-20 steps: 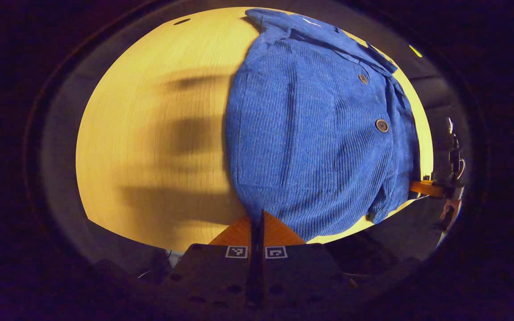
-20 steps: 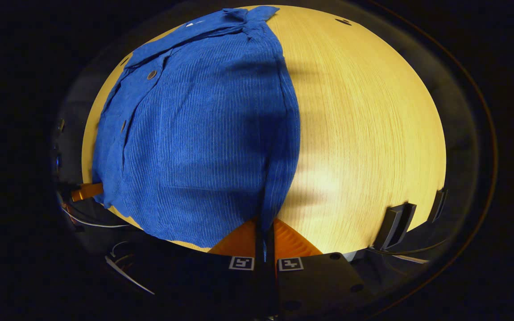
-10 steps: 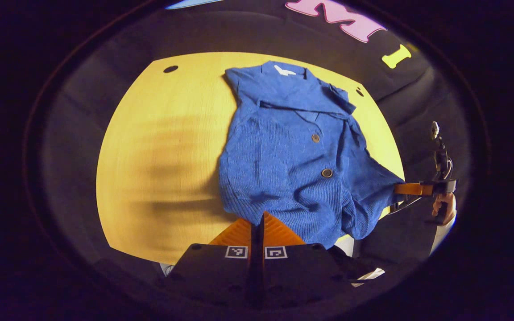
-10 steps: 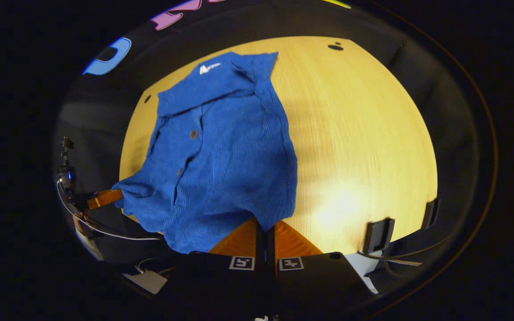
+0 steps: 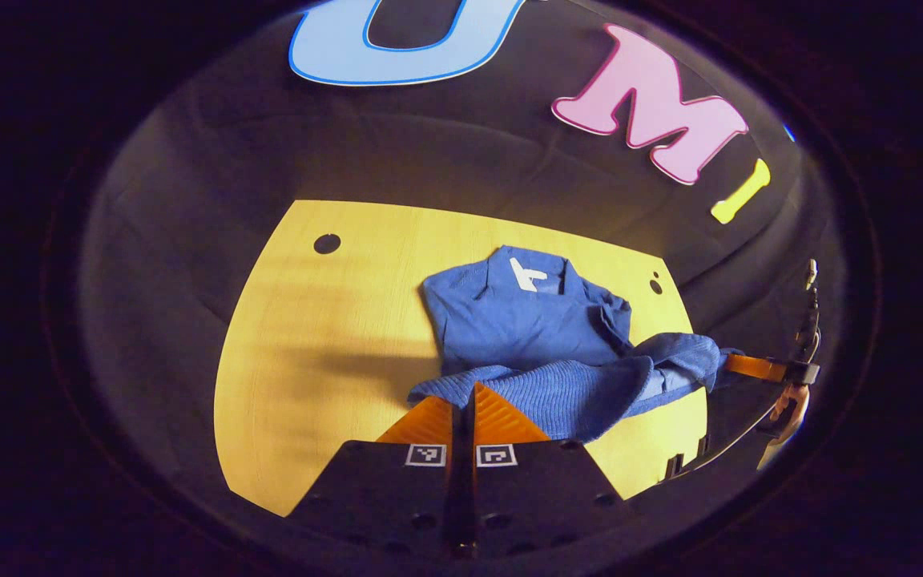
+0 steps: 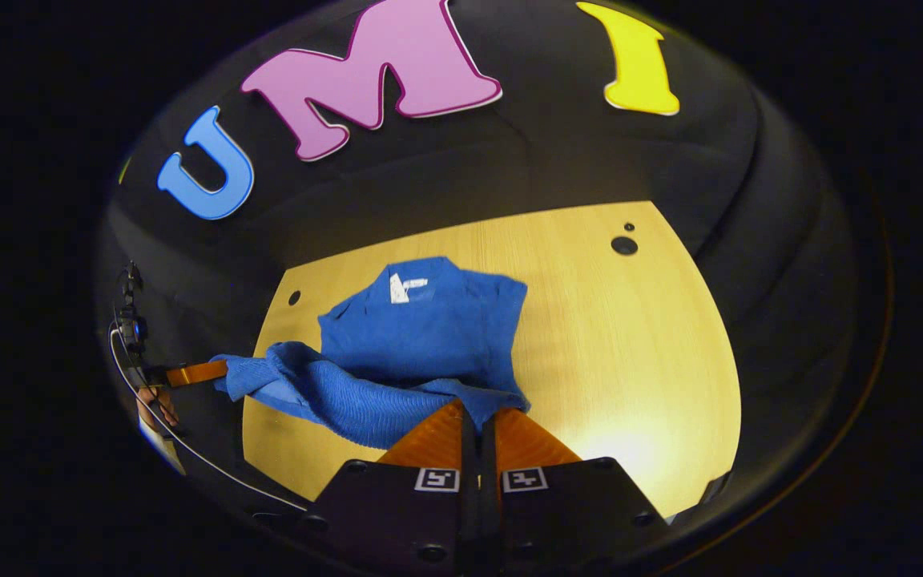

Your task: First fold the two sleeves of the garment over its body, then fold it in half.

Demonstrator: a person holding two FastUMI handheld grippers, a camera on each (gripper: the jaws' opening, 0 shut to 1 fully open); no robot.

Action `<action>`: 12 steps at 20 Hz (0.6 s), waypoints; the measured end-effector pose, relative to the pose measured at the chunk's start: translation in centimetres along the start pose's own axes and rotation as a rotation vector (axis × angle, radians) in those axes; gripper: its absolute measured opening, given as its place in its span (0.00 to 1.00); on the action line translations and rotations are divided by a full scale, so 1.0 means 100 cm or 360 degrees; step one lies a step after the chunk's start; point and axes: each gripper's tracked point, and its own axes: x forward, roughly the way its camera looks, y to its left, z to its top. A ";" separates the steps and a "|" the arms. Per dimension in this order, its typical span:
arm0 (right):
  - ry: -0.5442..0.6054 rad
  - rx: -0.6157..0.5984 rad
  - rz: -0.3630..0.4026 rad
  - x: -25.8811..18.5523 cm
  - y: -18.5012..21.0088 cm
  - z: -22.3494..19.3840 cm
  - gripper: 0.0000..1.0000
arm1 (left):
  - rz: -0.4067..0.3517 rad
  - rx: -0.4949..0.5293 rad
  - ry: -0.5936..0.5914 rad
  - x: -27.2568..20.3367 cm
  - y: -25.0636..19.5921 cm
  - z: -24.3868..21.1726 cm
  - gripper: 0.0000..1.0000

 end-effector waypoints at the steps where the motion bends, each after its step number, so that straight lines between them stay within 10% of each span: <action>1: -0.0011 -0.0020 -0.0012 0.016 -0.001 0.018 0.05 | 0.0042 0.0042 -0.0025 0.015 0.003 0.018 0.00; 12: 0.0171 -0.0121 -0.0240 0.247 -0.044 0.035 0.06 | 0.0232 -0.0148 0.0316 0.214 0.040 0.048 0.01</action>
